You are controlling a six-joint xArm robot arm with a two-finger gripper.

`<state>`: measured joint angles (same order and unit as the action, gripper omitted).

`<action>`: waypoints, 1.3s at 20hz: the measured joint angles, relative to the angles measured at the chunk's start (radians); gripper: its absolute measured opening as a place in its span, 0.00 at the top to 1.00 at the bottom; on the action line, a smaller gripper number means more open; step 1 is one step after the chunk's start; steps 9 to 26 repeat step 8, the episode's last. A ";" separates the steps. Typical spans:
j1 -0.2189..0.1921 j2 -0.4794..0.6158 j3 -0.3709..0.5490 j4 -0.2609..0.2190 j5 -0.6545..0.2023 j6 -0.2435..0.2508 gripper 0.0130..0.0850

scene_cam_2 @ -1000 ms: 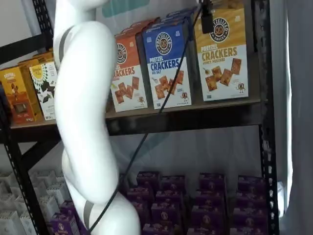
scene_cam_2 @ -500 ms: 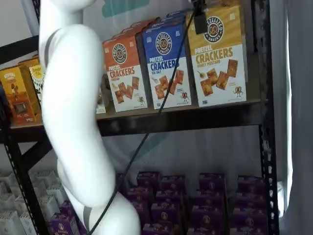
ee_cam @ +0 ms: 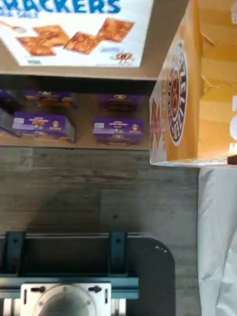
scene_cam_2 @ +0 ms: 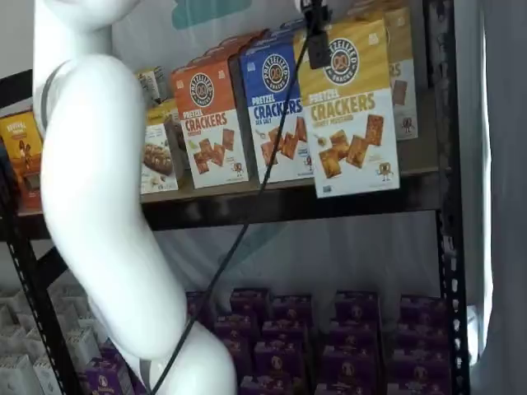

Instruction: Retrieve the yellow and white box located on the top shelf, the sixth one from the left

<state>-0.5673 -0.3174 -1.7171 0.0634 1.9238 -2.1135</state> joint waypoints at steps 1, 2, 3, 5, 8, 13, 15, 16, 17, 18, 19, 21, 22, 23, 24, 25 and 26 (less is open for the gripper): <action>0.008 -0.014 0.013 -0.003 0.007 0.007 0.39; 0.019 -0.029 0.028 -0.007 0.012 0.016 0.39; 0.032 -0.046 0.045 -0.012 0.019 0.027 0.39; 0.048 -0.069 0.069 -0.018 0.027 0.042 0.39; 0.067 -0.106 0.111 -0.023 0.026 0.059 0.39; 0.067 -0.106 0.111 -0.023 0.026 0.059 0.39; 0.067 -0.106 0.111 -0.023 0.026 0.059 0.39; 0.067 -0.106 0.111 -0.023 0.026 0.059 0.39; 0.067 -0.106 0.111 -0.023 0.026 0.059 0.39; 0.067 -0.106 0.111 -0.023 0.026 0.059 0.39; 0.067 -0.106 0.111 -0.023 0.026 0.059 0.39; 0.067 -0.106 0.111 -0.023 0.026 0.059 0.39; 0.067 -0.106 0.111 -0.023 0.026 0.059 0.39; 0.067 -0.106 0.111 -0.023 0.026 0.059 0.39; 0.067 -0.106 0.111 -0.023 0.026 0.059 0.39; 0.067 -0.106 0.111 -0.023 0.026 0.059 0.39; 0.067 -0.106 0.111 -0.023 0.026 0.059 0.39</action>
